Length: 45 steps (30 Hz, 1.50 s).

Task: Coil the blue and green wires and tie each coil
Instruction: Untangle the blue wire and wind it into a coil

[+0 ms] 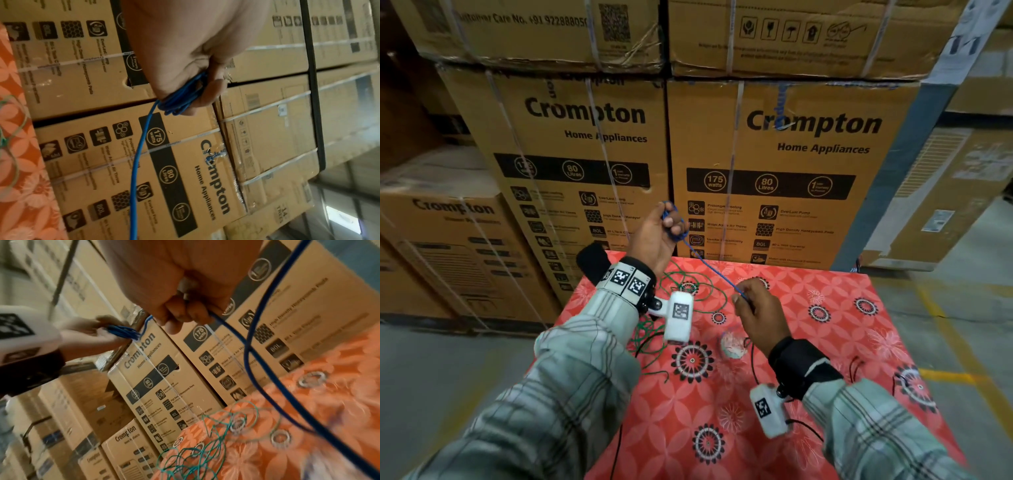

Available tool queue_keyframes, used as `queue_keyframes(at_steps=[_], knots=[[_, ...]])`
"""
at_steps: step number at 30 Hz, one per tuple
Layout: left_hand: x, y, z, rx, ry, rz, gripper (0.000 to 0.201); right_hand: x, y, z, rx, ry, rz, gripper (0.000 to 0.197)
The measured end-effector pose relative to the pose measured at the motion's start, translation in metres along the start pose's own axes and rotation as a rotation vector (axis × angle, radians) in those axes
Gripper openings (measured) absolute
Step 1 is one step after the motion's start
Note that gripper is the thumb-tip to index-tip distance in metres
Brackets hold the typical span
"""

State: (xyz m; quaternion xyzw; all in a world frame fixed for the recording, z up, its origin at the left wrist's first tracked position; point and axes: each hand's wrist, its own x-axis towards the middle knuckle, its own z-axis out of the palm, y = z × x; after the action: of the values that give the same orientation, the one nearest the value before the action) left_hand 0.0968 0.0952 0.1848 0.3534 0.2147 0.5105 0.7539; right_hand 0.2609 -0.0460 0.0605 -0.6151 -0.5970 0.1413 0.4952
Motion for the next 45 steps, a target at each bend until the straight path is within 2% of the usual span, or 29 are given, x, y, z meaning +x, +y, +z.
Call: queue_keyframes(at_steps=[2,5,7,10,13,19,25,28,31,33,35,40,45], knots=[[0.004,-0.008,-0.004,0.069,0.053,-0.013,0.028,0.006,-0.01,-0.006,-0.131,-0.061,-0.11,0.011],[0.004,-0.027,-0.006,0.228,0.115,-0.042,0.026,0.021,-0.031,-0.017,-0.306,-0.118,-0.319,0.028],[-0.002,-0.037,-0.006,0.376,0.087,-0.054,0.026,0.032,-0.046,-0.026,-0.333,-0.104,-0.411,0.029],[-0.017,-0.045,-0.005,0.532,-0.043,-0.153,0.023,0.047,-0.065,-0.039,-0.369,-0.101,-0.518,0.013],[-0.03,-0.046,-0.005,0.675,-0.188,-0.18,0.028,0.061,-0.071,-0.051,-0.457,-0.139,-0.521,0.015],[-0.037,-0.047,-0.02,0.599,-0.252,-0.237,0.024,0.07,-0.071,-0.067,-0.516,-0.26,-0.54,0.02],[-0.054,-0.056,-0.012,0.529,-0.315,-0.349,0.031,0.082,-0.069,-0.068,-0.367,-0.206,-0.402,0.015],[-0.059,-0.056,-0.006,0.502,-0.36,-0.399,0.033,0.084,-0.065,-0.063,-0.24,-0.16,-0.265,0.012],[-0.061,-0.05,-0.001,0.465,-0.44,-0.457,0.037,0.084,-0.051,-0.053,-0.139,-0.14,-0.133,0.017],[-0.06,-0.047,-0.002,0.398,-0.434,-0.485,0.039,0.082,-0.044,-0.046,-0.067,-0.13,-0.071,0.024],[-0.059,-0.046,-0.002,0.352,-0.417,-0.476,0.04,0.077,-0.042,-0.04,0.023,-0.123,-0.029,0.027],[-0.055,-0.049,0.004,0.406,-0.368,-0.388,0.037,0.059,-0.031,-0.02,0.225,-0.111,0.097,0.031],[-0.039,-0.046,0.006,0.342,-0.245,-0.321,0.037,0.045,-0.008,0.004,0.267,-0.08,0.242,0.022]])
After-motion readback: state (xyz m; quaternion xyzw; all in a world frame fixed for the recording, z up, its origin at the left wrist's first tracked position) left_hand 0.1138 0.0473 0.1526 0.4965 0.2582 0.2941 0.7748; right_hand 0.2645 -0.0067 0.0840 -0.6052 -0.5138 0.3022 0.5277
